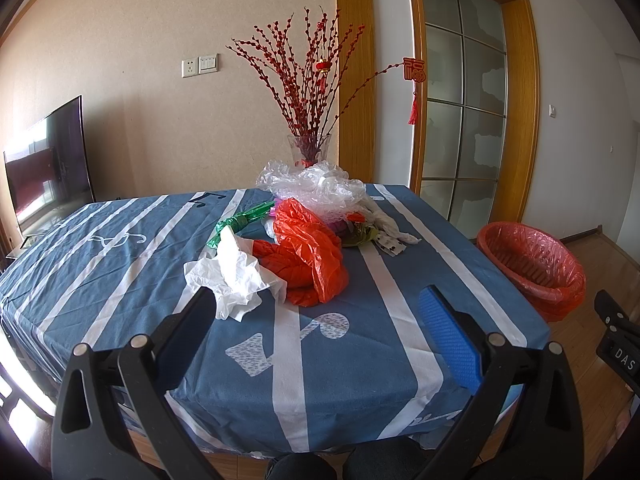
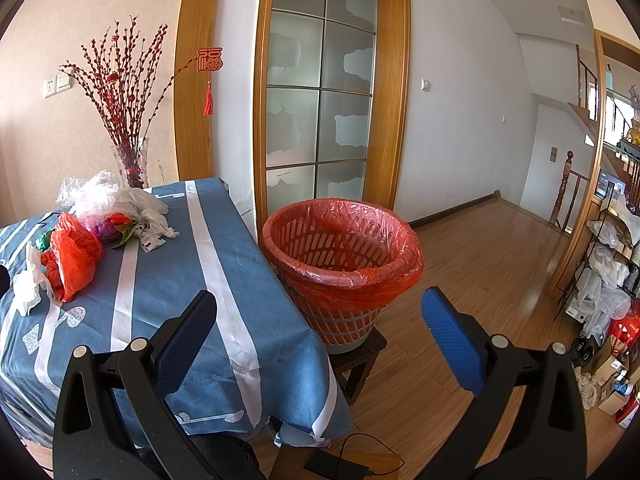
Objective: Collect trash
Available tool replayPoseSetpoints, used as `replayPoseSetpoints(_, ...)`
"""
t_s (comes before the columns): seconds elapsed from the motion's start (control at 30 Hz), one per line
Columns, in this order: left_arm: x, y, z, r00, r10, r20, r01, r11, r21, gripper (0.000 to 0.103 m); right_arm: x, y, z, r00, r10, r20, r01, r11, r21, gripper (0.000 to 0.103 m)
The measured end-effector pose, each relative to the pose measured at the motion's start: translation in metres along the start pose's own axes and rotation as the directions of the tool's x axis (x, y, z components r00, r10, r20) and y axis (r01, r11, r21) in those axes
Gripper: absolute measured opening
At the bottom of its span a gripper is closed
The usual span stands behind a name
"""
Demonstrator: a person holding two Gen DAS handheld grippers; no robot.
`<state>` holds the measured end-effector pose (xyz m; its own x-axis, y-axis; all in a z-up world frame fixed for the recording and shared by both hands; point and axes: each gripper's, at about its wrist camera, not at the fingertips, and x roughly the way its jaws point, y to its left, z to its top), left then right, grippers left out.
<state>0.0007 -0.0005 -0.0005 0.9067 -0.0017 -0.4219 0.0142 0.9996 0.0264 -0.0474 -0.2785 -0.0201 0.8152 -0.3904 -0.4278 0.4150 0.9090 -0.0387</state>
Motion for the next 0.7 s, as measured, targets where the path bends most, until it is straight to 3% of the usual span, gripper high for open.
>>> replayPoseSetpoints(0.43,0.004,-0.004,-0.007,1.000,-0.001,-0.005,0.001,1.000,-0.002,0.099,0.001,0.000,0.000,1.000,0.000,-0.001,0.000,1.000,0.001,0.101)
replayPoseSetpoints(0.7,0.008,0.007,-0.006,0.999,0.035,-0.031,-0.035,0.999,-0.024,0.099,0.003,0.004,-0.001,1.000,0.011,-0.004,-0.011,1.000,0.002,0.101)
